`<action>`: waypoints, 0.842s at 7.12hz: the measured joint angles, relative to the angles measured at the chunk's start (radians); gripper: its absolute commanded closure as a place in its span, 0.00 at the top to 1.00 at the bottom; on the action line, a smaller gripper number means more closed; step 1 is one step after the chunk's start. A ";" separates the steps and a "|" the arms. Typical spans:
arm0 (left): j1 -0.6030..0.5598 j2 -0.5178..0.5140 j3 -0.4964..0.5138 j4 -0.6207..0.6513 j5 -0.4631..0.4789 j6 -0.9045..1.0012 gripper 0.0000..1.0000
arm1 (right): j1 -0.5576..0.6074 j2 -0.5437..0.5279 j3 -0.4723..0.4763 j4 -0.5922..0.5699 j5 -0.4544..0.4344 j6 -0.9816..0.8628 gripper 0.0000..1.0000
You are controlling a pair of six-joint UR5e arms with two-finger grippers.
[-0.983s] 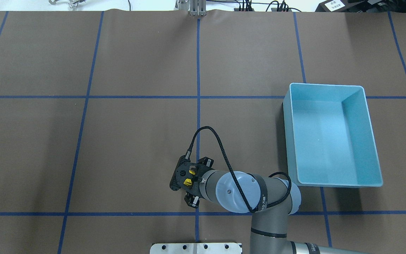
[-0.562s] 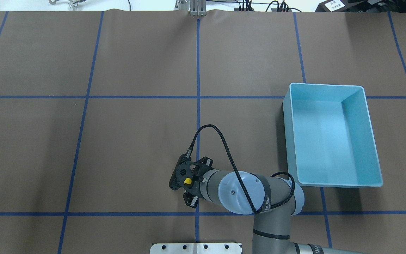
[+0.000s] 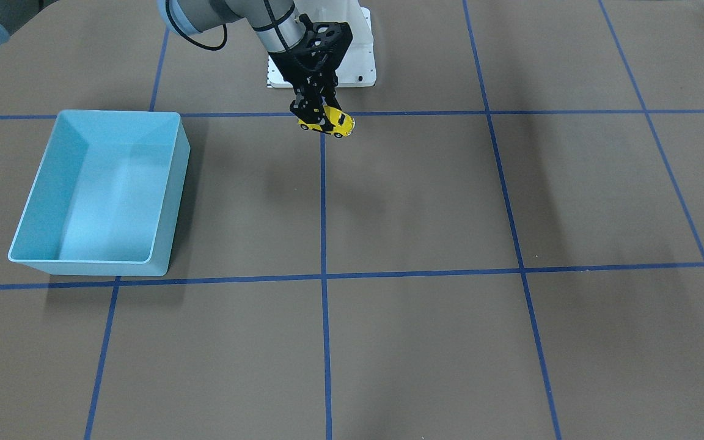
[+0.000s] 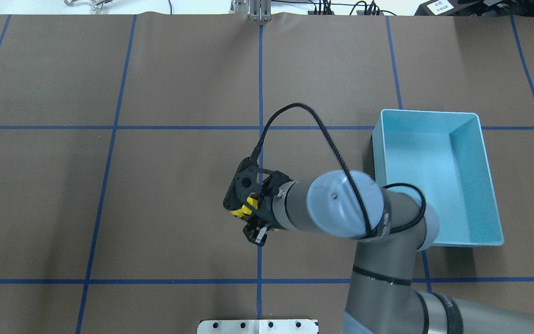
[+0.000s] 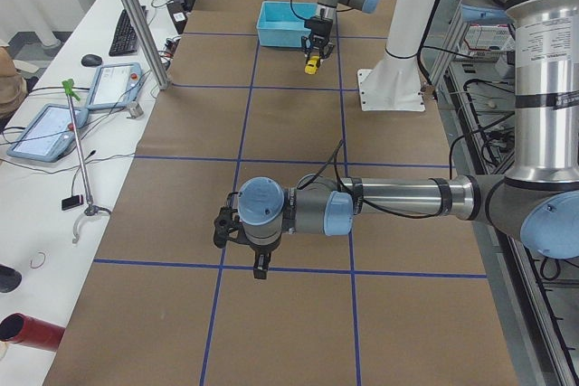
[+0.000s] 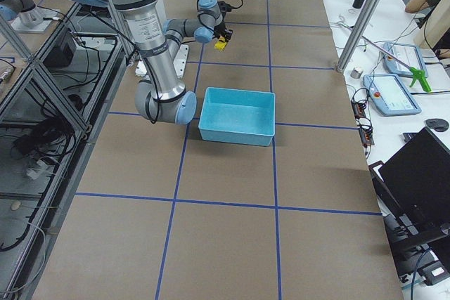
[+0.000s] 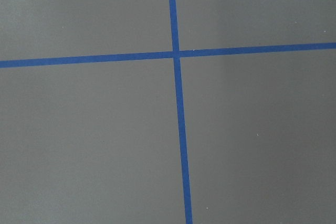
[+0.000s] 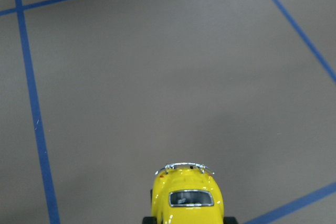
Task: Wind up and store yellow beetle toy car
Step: 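Lift the car with the right gripper and carry it over the bin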
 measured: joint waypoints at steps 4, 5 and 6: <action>0.000 0.001 0.000 0.000 0.000 0.001 1.00 | 0.392 -0.201 0.200 -0.238 0.406 -0.461 0.00; 0.000 0.001 0.000 0.000 0.000 0.001 1.00 | 0.465 -0.290 0.209 -0.228 0.472 -0.572 0.00; 0.000 0.001 0.000 0.000 0.000 0.000 1.00 | 0.517 -0.368 0.194 -0.176 0.518 -0.649 0.00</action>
